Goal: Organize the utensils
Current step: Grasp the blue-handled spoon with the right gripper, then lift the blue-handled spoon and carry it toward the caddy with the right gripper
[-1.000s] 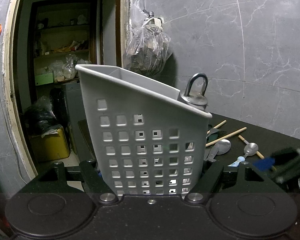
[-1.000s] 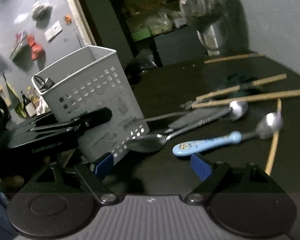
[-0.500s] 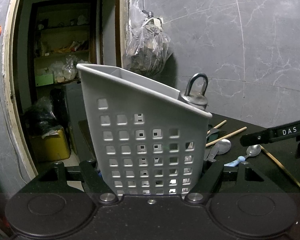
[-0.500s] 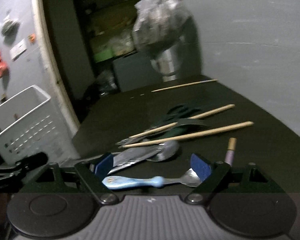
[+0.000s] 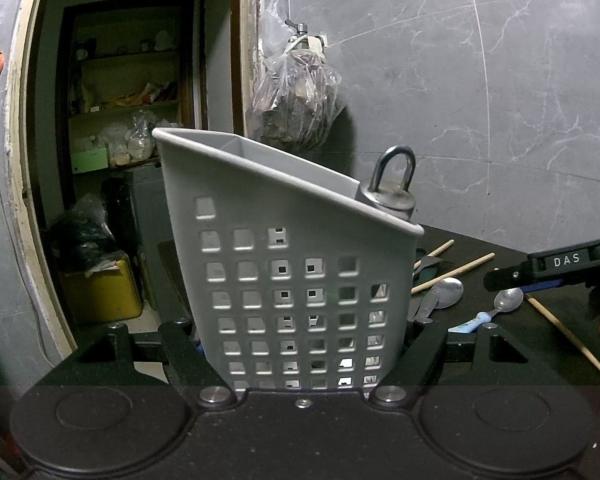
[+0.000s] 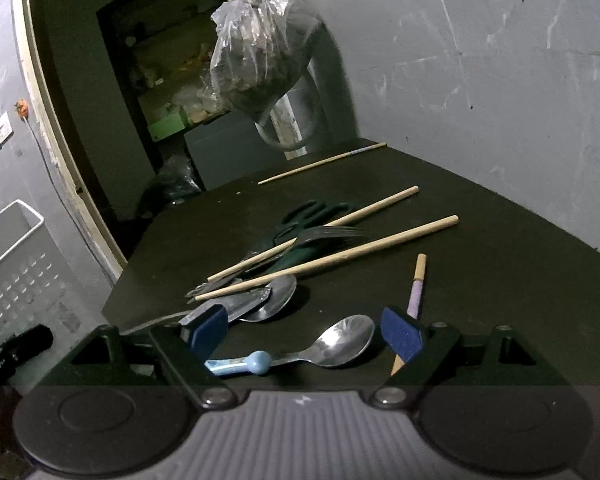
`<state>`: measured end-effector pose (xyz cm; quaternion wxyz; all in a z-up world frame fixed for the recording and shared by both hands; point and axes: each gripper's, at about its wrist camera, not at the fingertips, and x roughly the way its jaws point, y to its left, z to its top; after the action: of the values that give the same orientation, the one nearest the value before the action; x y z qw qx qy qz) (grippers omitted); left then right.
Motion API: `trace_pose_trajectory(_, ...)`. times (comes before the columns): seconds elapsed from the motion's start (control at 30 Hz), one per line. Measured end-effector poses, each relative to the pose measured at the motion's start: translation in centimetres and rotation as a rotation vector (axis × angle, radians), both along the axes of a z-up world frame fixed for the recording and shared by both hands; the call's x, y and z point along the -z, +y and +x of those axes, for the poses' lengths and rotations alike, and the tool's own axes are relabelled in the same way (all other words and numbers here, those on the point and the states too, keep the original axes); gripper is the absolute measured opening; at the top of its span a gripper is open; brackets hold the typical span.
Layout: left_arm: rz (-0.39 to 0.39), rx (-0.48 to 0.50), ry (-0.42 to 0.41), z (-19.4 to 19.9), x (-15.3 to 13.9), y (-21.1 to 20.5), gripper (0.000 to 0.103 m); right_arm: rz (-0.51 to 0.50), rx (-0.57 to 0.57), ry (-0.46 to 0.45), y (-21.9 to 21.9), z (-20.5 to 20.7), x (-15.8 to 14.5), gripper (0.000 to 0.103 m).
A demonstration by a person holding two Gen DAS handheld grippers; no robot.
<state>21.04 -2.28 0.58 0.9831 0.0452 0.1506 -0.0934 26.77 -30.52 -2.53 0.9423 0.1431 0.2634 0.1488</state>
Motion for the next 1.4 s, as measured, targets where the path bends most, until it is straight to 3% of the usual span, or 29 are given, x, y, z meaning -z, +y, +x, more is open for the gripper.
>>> trace_pose_trajectory(0.2, 0.0, 0.0, 0.0, 0.0, 0.0, 0.0, 0.077, 0.073, -0.023, 0.055, -0.6, 1.1, 0.7, 0.083)
trace_pose_trajectory(0.37, -0.001, 0.0, 0.0, 0.0, 0.0, 0.0, 0.077, 0.095, -0.001, 0.064, -1.1, 1.2, 0.9, 0.068)
trace_pose_trajectory(0.43, -0.001, 0.0, 0.0, 0.0, 0.0, 0.0, 0.077, 0.098, 0.0, 0.07, -1.1, 1.1, 1.0, 0.056)
trace_pose_trajectory(0.53, -0.001, 0.0, 0.0, 0.0, 0.0, -0.1, 0.077, 0.099, 0.004, 0.073, -1.1, 0.7, 1.0, 0.055)
trace_pose_trajectory(0.7, 0.0, 0.0, 0.0, 0.0, 0.0, -0.1, 0.077, 0.041, 0.001, 0.07, -0.5, 0.0, 0.7, 0.056)
trace_pose_trajectory(0.93, 0.0, 0.002, 0.0, -0.1, 0.0, 0.0, 0.077, -0.163, 0.016, 0.062, 2.1, -0.5, 0.0, 0.057)
trace_pose_trajectory(1.1, -0.002, 0.002, 0.0, -0.1, 0.1, 0.0, 0.077, -0.204, 0.025, 0.063, 2.8, -0.9, -0.1, 0.056)
trace_pose_trajectory(1.17, -0.002, 0.002, 0.0, -0.1, 0.1, 0.0, 0.077, -0.234, 0.031, 0.06, 3.1, -1.0, -0.1, 0.045)
trace_pose_trajectory(1.2, -0.002, 0.002, 0.0, -0.1, 0.1, 0.0, 0.077, -0.238, 0.033, 0.06, 3.1, -0.9, -0.1, 0.029)
trace_pose_trajectory(1.23, -0.002, 0.002, 0.0, -0.1, 0.1, 0.0, 0.077, -0.223, 0.034, 0.061, 2.9, -0.9, -0.1, 0.02)
trace_pose_trajectory(1.4, -0.001, 0.002, 0.0, -0.1, 0.1, 0.0, 0.077, -0.114, 0.031, 0.075, 1.5, -0.5, 0.2, 0.014)
